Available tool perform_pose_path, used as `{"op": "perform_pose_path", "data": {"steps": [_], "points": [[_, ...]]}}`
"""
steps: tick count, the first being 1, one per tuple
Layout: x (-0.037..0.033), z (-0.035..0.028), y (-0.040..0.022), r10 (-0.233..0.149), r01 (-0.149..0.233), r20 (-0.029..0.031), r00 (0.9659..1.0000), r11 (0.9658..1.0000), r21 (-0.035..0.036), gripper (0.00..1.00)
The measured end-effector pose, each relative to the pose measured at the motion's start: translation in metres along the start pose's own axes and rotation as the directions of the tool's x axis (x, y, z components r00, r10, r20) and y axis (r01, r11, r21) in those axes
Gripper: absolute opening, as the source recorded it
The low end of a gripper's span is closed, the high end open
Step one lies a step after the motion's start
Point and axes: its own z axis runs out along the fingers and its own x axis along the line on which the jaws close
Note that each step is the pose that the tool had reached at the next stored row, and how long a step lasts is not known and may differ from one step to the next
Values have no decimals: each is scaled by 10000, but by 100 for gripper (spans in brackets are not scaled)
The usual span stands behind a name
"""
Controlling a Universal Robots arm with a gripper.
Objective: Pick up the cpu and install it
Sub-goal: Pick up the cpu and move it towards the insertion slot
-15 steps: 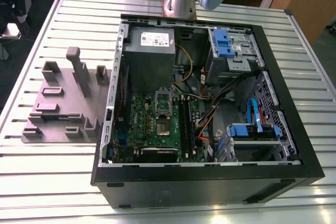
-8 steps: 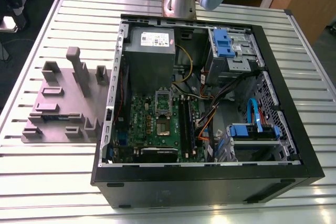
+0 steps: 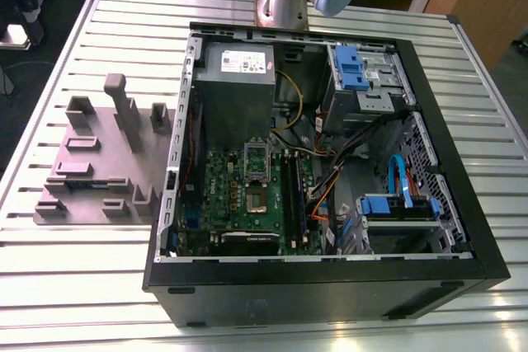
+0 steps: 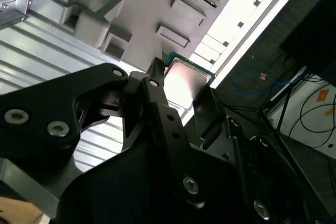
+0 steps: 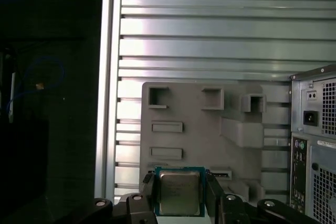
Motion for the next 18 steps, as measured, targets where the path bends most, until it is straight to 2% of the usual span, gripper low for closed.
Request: {"op": "perform_pose_path", "data": {"steps": [3, 10, 13, 18], "points": [[-65, -3, -21, 0, 0, -1, 10000, 10000, 0, 47], [-83, -3, -117, 0, 0, 0, 10000, 10000, -1, 47], [-101, -3, -124, 0, 0, -1, 10000, 10000, 0, 47], [-188, -5, -128, 0, 0, 0, 10000, 10000, 0, 47]]}}
